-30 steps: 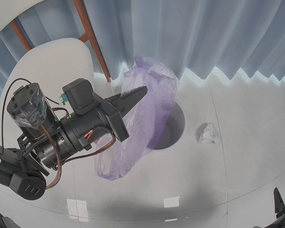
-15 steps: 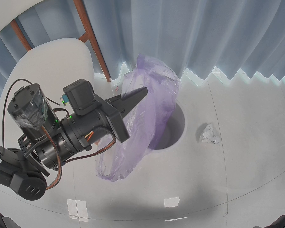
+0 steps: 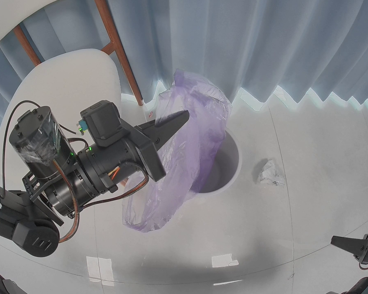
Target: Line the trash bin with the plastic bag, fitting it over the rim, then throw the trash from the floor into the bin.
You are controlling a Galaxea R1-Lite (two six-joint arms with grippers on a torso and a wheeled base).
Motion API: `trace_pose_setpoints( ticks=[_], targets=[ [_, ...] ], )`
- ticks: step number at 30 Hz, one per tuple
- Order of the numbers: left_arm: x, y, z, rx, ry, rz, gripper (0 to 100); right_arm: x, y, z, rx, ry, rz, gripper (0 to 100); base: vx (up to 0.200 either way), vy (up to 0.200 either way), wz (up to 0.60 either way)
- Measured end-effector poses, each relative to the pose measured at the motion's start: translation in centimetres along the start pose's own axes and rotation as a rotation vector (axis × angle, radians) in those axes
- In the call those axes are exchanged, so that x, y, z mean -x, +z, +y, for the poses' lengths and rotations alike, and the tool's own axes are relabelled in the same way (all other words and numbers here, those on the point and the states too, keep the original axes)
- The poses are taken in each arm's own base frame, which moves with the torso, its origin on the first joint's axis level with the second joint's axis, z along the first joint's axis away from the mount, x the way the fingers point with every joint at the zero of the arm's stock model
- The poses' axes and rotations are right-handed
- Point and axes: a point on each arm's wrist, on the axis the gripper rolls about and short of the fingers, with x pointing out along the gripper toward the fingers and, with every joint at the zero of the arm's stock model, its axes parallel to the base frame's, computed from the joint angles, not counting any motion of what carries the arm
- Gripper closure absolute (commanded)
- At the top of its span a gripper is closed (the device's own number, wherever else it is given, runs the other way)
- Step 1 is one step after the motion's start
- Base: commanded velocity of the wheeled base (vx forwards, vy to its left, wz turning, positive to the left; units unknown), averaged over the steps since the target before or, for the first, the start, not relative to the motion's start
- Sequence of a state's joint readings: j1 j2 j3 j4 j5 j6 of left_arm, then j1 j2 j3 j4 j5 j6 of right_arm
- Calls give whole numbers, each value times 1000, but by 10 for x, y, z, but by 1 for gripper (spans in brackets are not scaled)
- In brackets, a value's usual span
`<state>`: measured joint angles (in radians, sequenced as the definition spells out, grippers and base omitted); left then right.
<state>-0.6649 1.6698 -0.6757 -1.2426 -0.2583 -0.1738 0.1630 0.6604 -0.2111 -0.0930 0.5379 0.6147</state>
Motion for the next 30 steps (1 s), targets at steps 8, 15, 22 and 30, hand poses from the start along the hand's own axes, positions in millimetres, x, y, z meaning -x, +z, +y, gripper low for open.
trace_pose_setpoints(
  ticks=[8,15,22,30],
  targets=[
    [0,0,1,4,0,2,100,-33,9,-1,-26,70,225,0,0,0,0],
    [-3,-5,2,8,0,13,100,-72,21,-1,-8,103,280,0,0,0,0],
    [-5,-7,2,13,1,18,100,-122,16,-4,5,88,362,0,0,0,0],
    [-7,-8,2,17,1,19,100,-169,-4,0,55,125,389,0,0,0,0]
  ],
)
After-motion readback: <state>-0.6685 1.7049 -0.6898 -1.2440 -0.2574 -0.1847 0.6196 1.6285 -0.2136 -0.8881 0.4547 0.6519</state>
